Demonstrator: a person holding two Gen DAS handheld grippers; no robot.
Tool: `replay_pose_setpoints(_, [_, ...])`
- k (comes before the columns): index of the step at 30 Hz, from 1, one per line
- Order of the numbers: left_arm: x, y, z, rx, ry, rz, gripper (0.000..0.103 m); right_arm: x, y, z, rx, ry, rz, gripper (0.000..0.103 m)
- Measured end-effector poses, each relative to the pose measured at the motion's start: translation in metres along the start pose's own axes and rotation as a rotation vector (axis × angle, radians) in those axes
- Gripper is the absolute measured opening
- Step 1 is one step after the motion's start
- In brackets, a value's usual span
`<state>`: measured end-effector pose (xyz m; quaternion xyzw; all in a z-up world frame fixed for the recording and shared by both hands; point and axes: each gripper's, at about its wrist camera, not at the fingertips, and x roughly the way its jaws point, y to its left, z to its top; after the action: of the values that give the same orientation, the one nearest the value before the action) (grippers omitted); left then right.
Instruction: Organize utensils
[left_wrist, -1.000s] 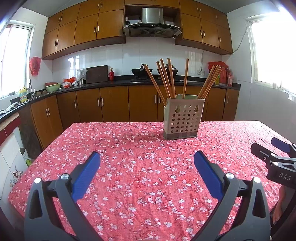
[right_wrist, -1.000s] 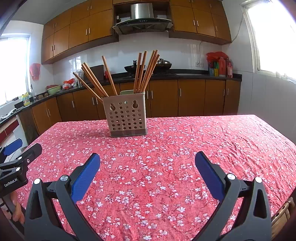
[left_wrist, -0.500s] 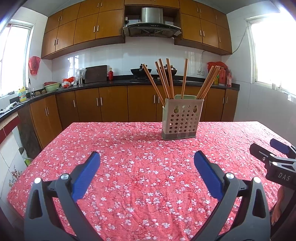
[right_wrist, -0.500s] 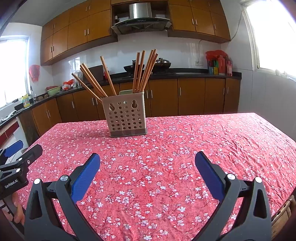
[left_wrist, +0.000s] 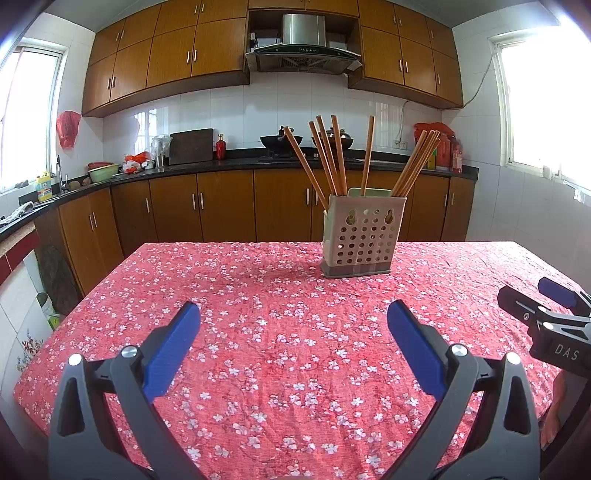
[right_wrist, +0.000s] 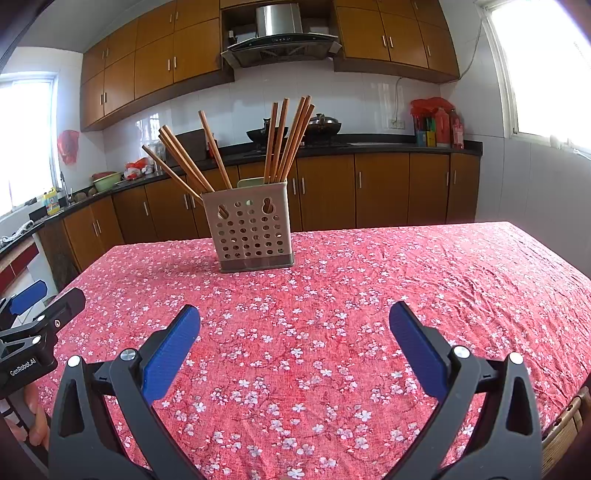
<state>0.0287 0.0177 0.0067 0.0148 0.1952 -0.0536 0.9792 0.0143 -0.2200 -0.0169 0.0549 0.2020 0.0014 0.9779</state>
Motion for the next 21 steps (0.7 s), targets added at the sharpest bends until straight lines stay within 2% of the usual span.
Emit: replay_pose_setpoints(21, [0.0011, -0.0006, -0.0006, -0.002, 0.003, -0.002, 0.099, -0.0003, 0.0016, -0.0007, 0.002, 0.003, 0.0, 0.101])
